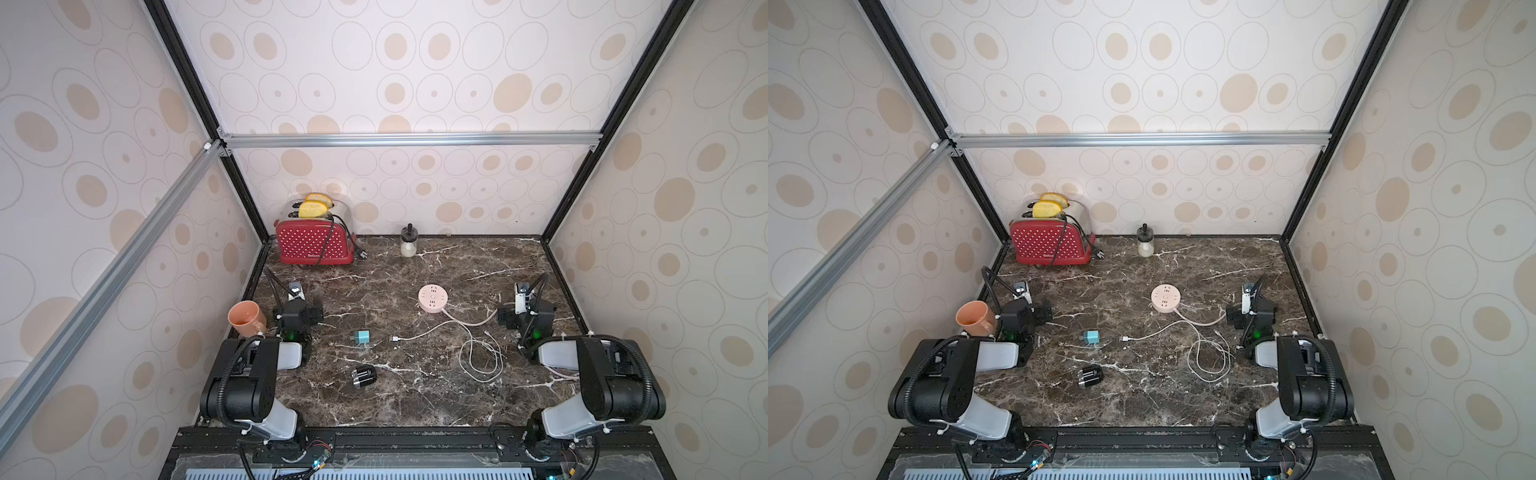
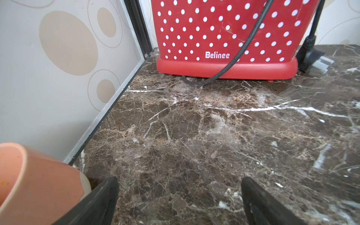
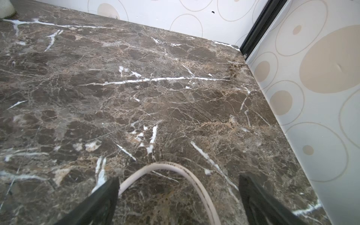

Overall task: Charge the electric shaver
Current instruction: Pick up the charging cable from the center of the board.

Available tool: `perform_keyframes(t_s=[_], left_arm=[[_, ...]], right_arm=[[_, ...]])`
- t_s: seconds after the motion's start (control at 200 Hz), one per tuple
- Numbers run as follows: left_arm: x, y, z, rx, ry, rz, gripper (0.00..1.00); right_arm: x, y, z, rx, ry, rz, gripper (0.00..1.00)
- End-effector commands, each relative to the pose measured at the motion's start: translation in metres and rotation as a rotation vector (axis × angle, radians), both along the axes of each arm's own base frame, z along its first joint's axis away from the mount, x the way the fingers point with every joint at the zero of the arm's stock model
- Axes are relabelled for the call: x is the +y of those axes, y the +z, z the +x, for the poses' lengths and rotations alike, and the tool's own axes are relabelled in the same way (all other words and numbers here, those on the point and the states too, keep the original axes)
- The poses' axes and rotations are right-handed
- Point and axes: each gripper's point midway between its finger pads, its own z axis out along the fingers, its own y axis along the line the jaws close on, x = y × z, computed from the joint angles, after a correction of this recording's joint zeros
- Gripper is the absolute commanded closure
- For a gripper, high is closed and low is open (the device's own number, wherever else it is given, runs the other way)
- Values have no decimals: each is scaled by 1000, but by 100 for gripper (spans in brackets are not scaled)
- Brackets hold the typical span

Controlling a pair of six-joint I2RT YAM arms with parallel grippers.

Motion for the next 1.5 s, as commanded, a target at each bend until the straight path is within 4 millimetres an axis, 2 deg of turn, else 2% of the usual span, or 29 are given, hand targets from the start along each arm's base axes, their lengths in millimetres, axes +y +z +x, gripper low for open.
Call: perform_keyframes(t_s=[0.0, 1.187, 1.287, 1.387, 1.437, 1.497], left_arm=[[-1, 12, 10, -35, -23, 15, 1], [-2, 13, 10, -40, -38, 3, 1], [-15, 27, 12, -11, -93, 43, 1], [-49, 65, 9, -20, -230, 125, 1], [-68, 83, 4, -51, -323, 129, 1], [-81, 101, -2, -60, -398, 107, 1]], right_arm=[[-1, 7, 7, -27, 0, 0, 0], [-1, 9, 5, -38, 4, -5, 1], [7, 26, 1, -62, 33, -32, 1], [17, 53, -6, -85, 50, -92, 1], [28, 71, -10, -106, 82, -101, 1], [45, 93, -16, -122, 147, -86, 1]])
